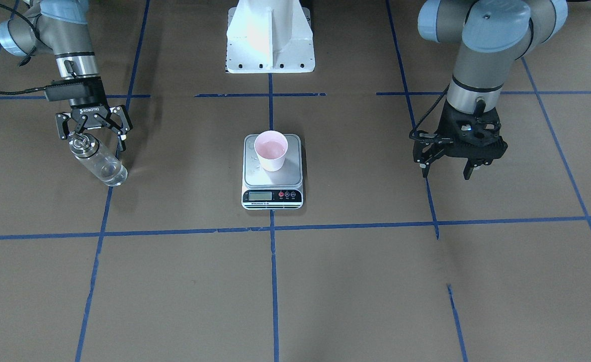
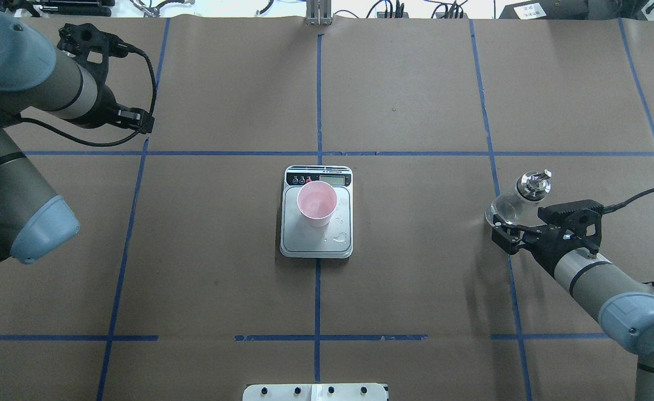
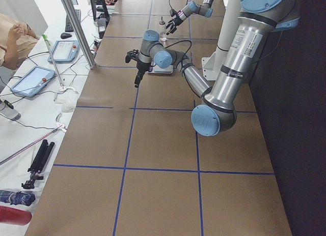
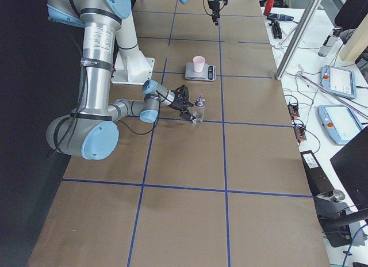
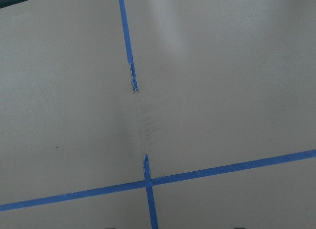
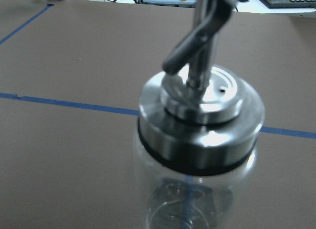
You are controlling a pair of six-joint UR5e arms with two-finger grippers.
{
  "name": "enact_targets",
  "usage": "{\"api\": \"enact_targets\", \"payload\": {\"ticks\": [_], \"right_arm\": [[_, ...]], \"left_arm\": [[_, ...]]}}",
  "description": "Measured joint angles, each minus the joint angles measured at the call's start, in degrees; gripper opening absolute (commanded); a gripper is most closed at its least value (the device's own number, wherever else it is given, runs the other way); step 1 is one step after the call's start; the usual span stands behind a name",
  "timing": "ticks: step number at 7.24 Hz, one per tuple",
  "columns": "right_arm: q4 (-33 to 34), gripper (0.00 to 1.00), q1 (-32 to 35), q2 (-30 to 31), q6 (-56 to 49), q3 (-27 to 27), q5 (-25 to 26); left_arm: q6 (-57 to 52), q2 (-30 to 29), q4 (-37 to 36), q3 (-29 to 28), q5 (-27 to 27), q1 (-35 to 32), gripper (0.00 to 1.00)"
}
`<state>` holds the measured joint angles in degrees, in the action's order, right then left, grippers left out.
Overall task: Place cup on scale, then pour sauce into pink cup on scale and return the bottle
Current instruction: 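Grasp the glass sauce dispenser with the right gripper and lift it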
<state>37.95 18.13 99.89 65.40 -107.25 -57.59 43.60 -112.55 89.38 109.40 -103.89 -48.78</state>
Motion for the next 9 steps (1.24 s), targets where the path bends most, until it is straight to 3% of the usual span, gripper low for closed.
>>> {"api": "enact_targets", "payload": {"ticks": [3, 4, 5, 6, 7, 9], "right_arm": [[-0.2, 0.98, 2.5, -5.6, -0.5, 4.8, 0.0], [-0.3, 0.84, 2.8, -5.9, -0.7, 5.4, 0.1], [-0.5, 0.62, 2.8, -5.9, -0.7, 5.8, 0.2], [-0.6, 0.35, 2.9, -5.7, -0.7, 5.9, 0.6], [-0.7, 0.00, 2.9, -5.5, -0.8, 5.9, 1.5], [-1.6, 0.00, 2.9, -4.4, -0.7, 4.8, 4.0]], "left_arm": [[0.3, 0.0, -0.1, 0.0, 0.1, 0.0, 0.85], [0.3, 0.0, -0.1, 0.0, 0.1, 0.0, 0.85], [0.3, -0.1, -0.1, 0.0, 0.1, -0.2, 0.85], [0.3, -0.2, -0.1, 0.0, 0.1, -0.4, 0.85], [0.4, -0.4, -0.2, 0.1, 0.0, -0.6, 0.85], [0.5, -0.7, -0.3, 0.9, -0.2, -1.0, 0.85]]}}
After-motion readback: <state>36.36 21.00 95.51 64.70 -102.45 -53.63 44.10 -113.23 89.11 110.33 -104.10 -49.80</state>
